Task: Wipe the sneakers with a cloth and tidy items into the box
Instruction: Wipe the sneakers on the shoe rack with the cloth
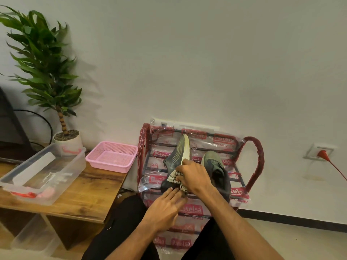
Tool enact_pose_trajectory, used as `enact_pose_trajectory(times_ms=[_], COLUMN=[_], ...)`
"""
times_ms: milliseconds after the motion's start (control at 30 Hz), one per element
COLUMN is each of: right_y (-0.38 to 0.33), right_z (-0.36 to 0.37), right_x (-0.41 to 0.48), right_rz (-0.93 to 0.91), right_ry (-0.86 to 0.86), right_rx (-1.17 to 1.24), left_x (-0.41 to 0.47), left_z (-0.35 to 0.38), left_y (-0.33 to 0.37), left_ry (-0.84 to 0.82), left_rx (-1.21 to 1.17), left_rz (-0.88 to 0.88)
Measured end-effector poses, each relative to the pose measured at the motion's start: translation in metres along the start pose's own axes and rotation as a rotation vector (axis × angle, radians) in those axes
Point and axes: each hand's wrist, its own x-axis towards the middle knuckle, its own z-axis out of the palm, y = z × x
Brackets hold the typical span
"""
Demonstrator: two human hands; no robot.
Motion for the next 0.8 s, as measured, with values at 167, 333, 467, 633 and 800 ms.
enact_pose_trajectory(times_ms=[167,333,467,633,800], right_y=[0.012,0.022,0.023,0.027,0.032], right_z=[-0.002,-0.005,-0.011,-0.005,-0.007], right_x=[0.001,0.003,0.009,0.016,0.019], right_rz=[0.075,0.157,0.112,0.206,0.277], right_ry=[0.040,0.027,-0.032,0.064,0.111], right_rx=[0.066,0.075,0.106,0.096,0.104], left_x=[0.000,0.010,0.016,0.023,0.032], left_z=[0.001,-0.004,-0.001,-0.001,-0.009], left_y=[-0.003,0.002,0.004,0.013,0.014], left_ry=[0.013,0.047,0.027,0.095,0.126], left_rx=[0.013,0.029,-0.005,-0.074,-0.097], left_rz=[0.017,-0.017,-0.058,-0.116,-0.209])
